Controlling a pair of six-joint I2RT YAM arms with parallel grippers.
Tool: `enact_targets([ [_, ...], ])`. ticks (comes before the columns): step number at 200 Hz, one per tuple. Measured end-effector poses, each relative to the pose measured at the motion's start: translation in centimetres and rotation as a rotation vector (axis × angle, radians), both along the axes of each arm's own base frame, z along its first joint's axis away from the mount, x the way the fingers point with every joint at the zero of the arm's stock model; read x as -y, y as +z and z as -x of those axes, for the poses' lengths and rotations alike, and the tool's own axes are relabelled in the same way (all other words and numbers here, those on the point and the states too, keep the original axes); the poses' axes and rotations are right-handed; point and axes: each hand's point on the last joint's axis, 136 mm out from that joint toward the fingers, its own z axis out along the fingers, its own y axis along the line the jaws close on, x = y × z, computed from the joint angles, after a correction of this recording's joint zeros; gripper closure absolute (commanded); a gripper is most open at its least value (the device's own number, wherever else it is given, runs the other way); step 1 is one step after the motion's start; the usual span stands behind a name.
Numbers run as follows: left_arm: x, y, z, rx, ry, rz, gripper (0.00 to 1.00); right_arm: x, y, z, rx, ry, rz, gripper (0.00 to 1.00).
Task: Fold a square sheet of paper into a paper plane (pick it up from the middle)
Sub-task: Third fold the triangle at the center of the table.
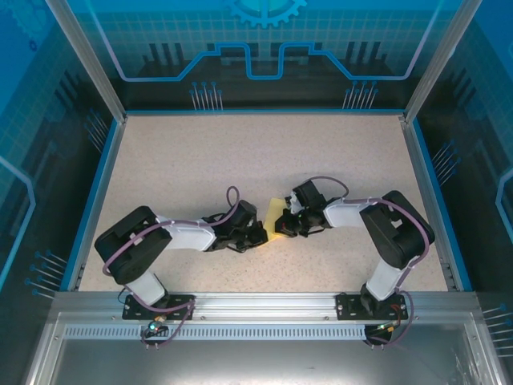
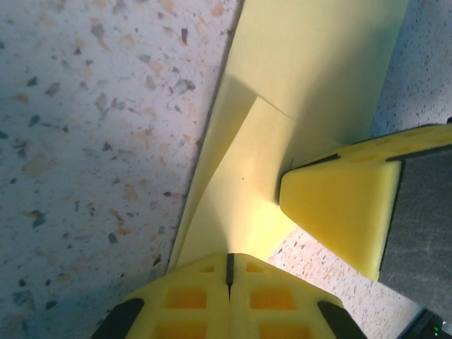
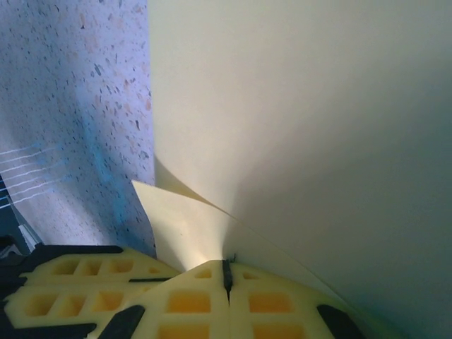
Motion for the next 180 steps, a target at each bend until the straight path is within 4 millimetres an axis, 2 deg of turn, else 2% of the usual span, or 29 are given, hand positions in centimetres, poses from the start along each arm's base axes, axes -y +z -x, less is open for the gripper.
enact_targets([
  [77,-2.2,0.1,2.4,-0.015,-0.025,0.011,1.0,-0.3,-0.2,0.0,-0.038,0.006,0.002,1.0],
  [120,-4.0,0.3,4.2,-0.056,-0.081,-0.073,1.0,-0.4,0.1,-0.1,-0.036,0.008,-0.003,1.0],
  [127,-4.2,0.6,4.3,-0.055,-0.086,-0.086,0.97,-0.4,0.2,-0.1,-0.033,0.008,-0.004,0.99],
  [148,-4.4,2.4,3.4,-0.016,-0.074,-0.094,0.89,-0.1,0.5,-0.3,-0.011,0.001,0.017,0.94],
  [168,-3.2,4.9,1.6,0.058,-0.069,-0.059,0.83,0.6,1.3,-0.5,0.018,-0.015,0.05,0.87],
  [180,-2.5,5.9,0.8,0.085,-0.064,-0.04,0.82,0.8,2.5,-0.8,0.049,-0.021,0.053,0.83],
])
